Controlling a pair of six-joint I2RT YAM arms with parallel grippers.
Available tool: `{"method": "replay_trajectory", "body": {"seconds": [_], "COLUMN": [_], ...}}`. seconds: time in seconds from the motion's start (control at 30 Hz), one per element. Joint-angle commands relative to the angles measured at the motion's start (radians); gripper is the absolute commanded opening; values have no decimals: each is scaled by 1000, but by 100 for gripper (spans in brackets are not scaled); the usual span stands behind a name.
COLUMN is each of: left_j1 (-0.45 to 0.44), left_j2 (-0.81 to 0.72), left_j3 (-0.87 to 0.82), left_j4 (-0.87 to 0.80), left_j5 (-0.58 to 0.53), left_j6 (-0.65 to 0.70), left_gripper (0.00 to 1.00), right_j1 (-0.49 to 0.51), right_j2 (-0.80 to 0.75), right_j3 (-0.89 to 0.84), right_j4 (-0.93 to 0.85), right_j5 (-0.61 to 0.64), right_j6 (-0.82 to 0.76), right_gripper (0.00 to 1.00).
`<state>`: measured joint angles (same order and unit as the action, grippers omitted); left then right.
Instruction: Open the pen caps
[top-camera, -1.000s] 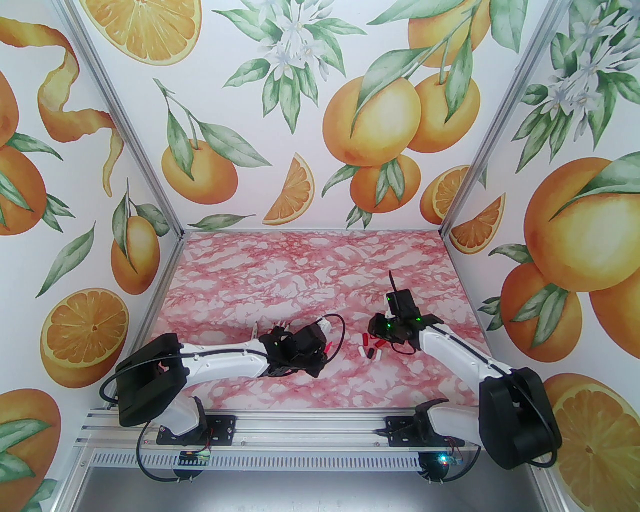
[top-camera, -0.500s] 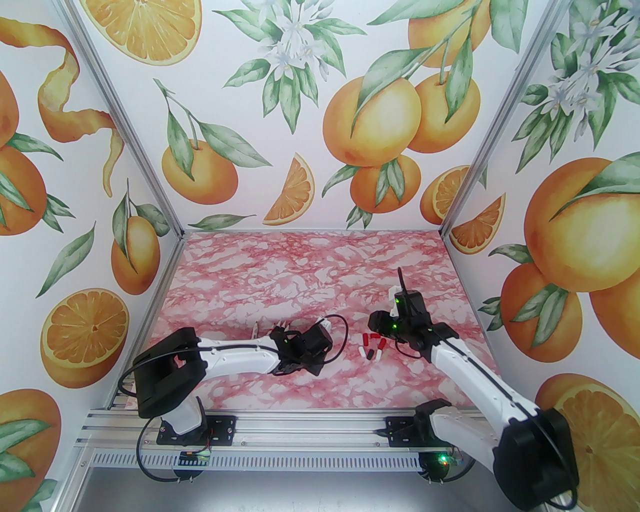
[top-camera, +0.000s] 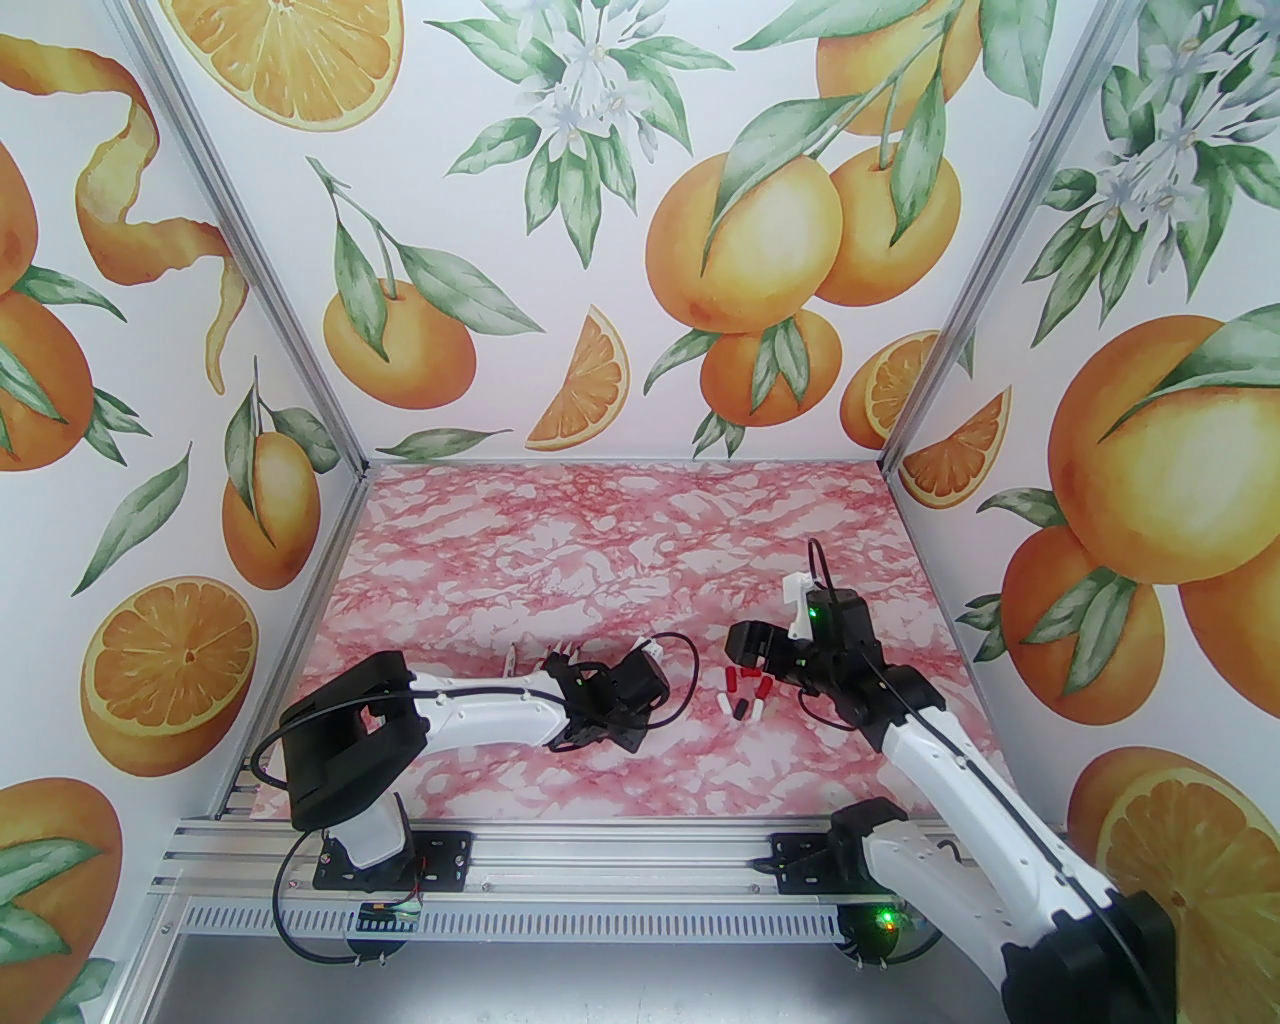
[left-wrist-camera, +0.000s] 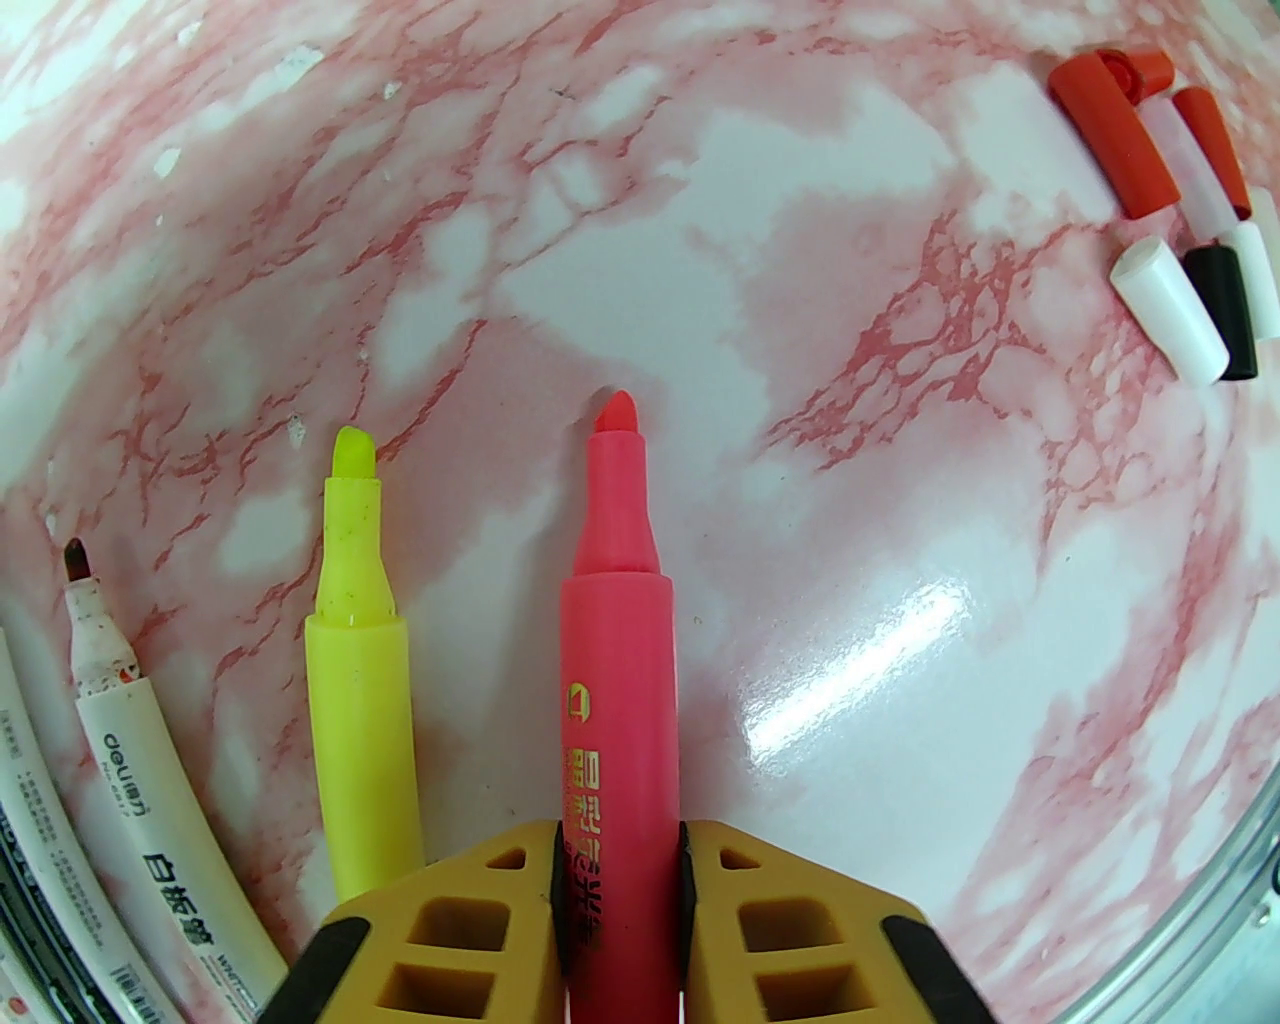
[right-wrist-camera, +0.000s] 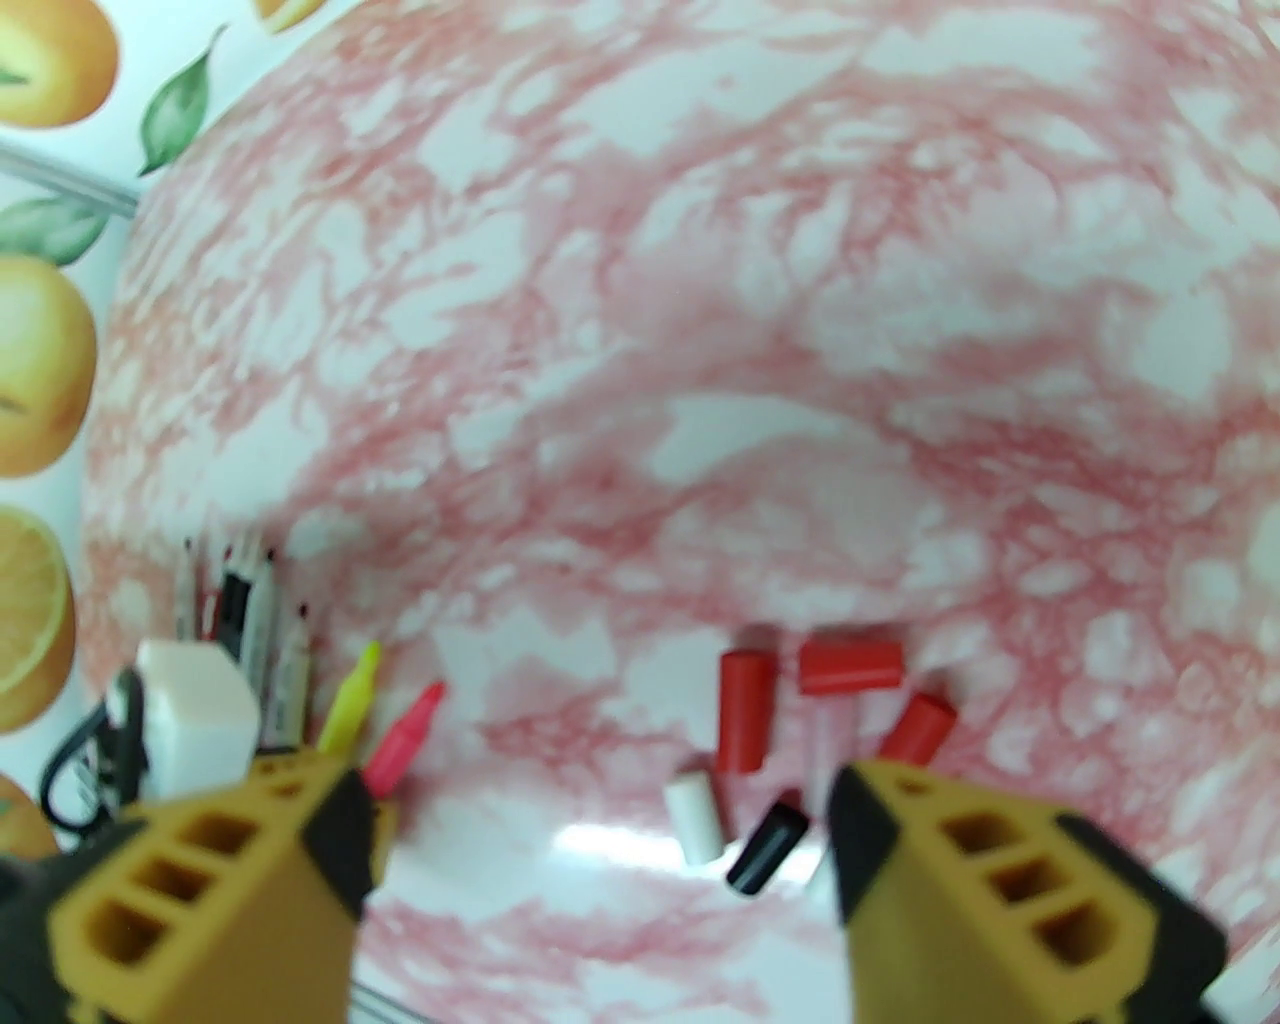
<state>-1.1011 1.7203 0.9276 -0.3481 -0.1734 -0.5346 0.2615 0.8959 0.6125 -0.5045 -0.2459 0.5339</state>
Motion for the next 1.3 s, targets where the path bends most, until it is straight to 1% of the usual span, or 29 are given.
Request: {"method": "replay_trajectory", "body": {"seconds": [0.0,0.1,0.3,0.37,0.53,0.6,0.63,0.67,0.77,0.87,0.93,0.97,1.0,1.07,1.13,1.2,1.27], "left_j1": [-4,-6,-11,-20,-23,-23,-12,18,123,259,386,446,501,583,671,773,862], "left_j2": [1,1,-42,-80,-192,-223,-279,-321,-375,-441,-469,-473,-475,-483,-497,-507,-513], "left_j3": [34,37,52,59,70,80,107,124,131,65,11,-8,-37,-96,-178,-234,-287], "left_j4": [-25,-28,-23,-20,-13,-21,-40,-47,-37,54,107,117,143,199,282,340,411], "left_j5": [-14,-11,-3,-10,-26,-43,-88,-122,-144,-158,-114,-86,-72,-107,-140,-126,-104], "left_j6": [13,15,24,34,74,93,142,189,272,380,416,421,471,493,473,441,461], "left_gripper": [32,34,34,38,49,57,79,100,100,100,100,100,100,100,100,100,100], "right_j1": [4,4,4,5,4,3,3,2,3,1,-1,-4,-12,-29,-69,-115,-147], "right_j2": [-36,-56,-75,-86,-106,-108,-106,-98,-68,-26,-2,8,19,29,36,60,103], "right_j3": [-11,-7,-3,-18,-34,-34,-39,-47,-53,-57,-92,-116,-148,-219,-281,-317,-323], "right_j4": [-30,-41,-39,1,73,99,154,219,319,382,463,507,565,691,803,884,920], "right_j5": [-22,-20,-25,-42,51,87,148,244,361,493,590,615,631,645,640,607,577], "right_j6": [2,2,-6,-25,-40,-38,-32,-3,-40,-131,-194,-222,-254,-307,-337,-338,-331], "right_gripper": [86,86,88,99,100,100,100,100,100,100,100,100,99,98,99,99,100]}}
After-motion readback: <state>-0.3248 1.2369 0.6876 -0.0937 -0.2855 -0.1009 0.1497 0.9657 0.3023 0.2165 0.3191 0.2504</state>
